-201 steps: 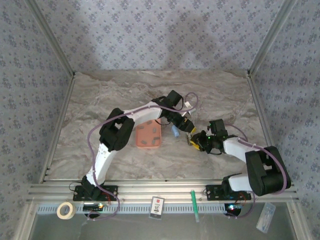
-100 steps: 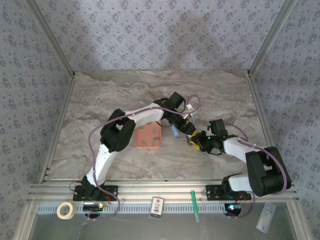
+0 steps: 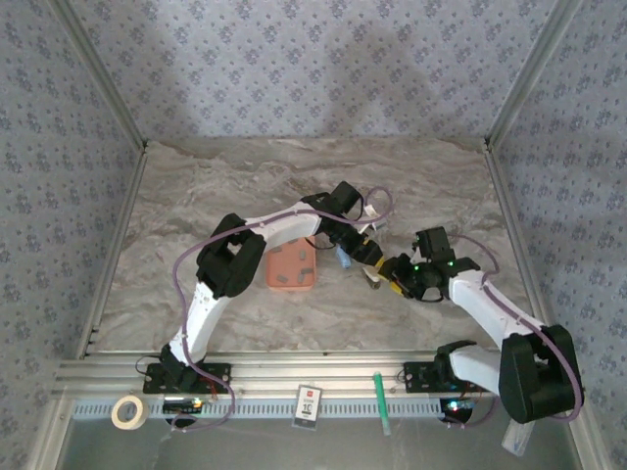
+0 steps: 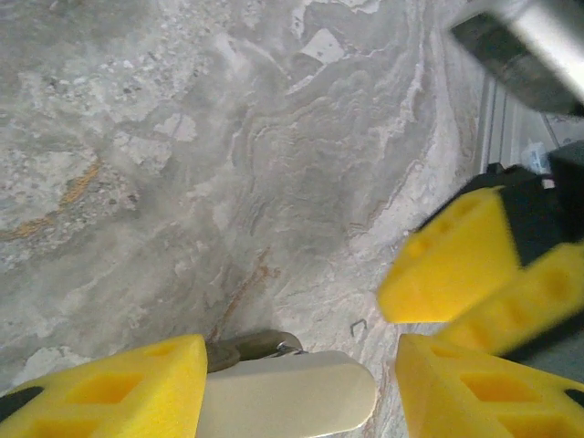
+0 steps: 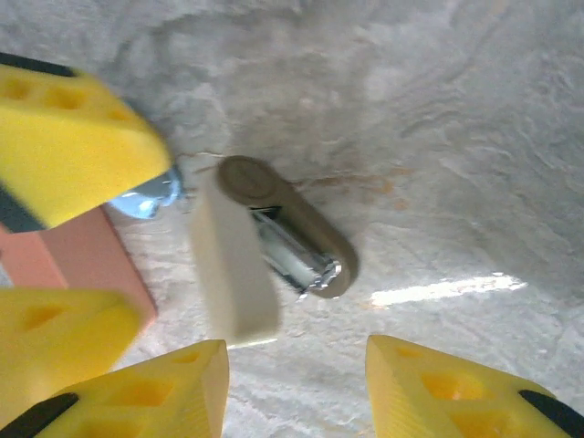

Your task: Load the staples into the stapler

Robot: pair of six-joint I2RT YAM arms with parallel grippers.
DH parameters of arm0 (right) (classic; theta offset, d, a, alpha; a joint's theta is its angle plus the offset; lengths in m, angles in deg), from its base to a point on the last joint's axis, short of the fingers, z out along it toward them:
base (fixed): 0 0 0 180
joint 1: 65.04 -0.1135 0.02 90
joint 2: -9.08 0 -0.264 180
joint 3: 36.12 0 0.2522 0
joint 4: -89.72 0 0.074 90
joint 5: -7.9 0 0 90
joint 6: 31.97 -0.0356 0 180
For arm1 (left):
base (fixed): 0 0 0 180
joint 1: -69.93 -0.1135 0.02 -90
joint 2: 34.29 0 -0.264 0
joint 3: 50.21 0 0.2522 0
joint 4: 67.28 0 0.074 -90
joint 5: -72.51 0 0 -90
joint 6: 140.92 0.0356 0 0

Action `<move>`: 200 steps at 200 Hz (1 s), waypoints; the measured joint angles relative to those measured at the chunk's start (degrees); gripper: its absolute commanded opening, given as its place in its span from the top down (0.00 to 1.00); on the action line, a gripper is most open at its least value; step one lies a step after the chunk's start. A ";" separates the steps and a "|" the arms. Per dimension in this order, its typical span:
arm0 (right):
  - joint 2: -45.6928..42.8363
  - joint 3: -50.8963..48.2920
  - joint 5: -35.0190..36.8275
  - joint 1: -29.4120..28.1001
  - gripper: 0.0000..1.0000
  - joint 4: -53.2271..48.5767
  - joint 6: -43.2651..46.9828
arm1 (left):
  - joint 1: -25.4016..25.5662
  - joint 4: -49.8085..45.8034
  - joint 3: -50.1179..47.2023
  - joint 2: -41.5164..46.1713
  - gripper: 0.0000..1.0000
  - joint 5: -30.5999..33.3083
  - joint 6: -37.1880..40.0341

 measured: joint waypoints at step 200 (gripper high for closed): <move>16.48 6.84 -0.28 -2.34 0.72 -1.55 6.99 | -5.27 8.00 -12.33 11.96 0.40 8.79 -10.62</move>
